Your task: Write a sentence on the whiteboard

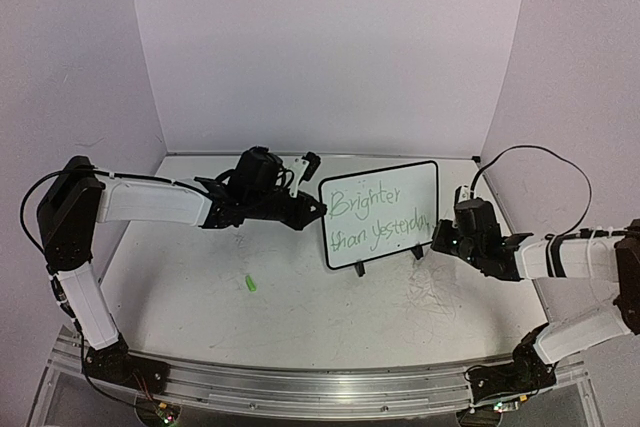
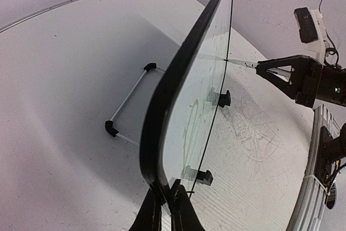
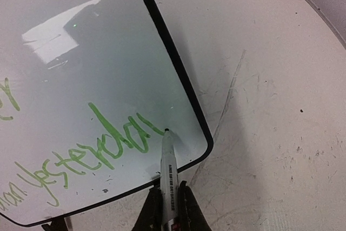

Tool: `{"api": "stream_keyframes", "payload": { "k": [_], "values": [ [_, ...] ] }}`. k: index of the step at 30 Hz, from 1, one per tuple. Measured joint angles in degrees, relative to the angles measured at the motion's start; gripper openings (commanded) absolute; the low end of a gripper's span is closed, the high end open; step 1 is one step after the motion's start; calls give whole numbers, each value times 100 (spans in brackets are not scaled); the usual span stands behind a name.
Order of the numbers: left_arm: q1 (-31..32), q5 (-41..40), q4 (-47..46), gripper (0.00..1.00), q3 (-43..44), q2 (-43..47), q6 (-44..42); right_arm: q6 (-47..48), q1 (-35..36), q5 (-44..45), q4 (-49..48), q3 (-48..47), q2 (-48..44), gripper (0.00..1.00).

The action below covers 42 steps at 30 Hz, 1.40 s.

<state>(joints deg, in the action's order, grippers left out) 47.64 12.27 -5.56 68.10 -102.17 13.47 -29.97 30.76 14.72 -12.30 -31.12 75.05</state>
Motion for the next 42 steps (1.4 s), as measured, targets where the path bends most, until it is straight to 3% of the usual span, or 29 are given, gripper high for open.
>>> {"api": "stream_keyframes", "payload": {
  "k": [42],
  "values": [
    [0, -9, 4, 0, -2, 19, 0, -373, 0, -218, 38, 131, 216, 0]
  ]
}}
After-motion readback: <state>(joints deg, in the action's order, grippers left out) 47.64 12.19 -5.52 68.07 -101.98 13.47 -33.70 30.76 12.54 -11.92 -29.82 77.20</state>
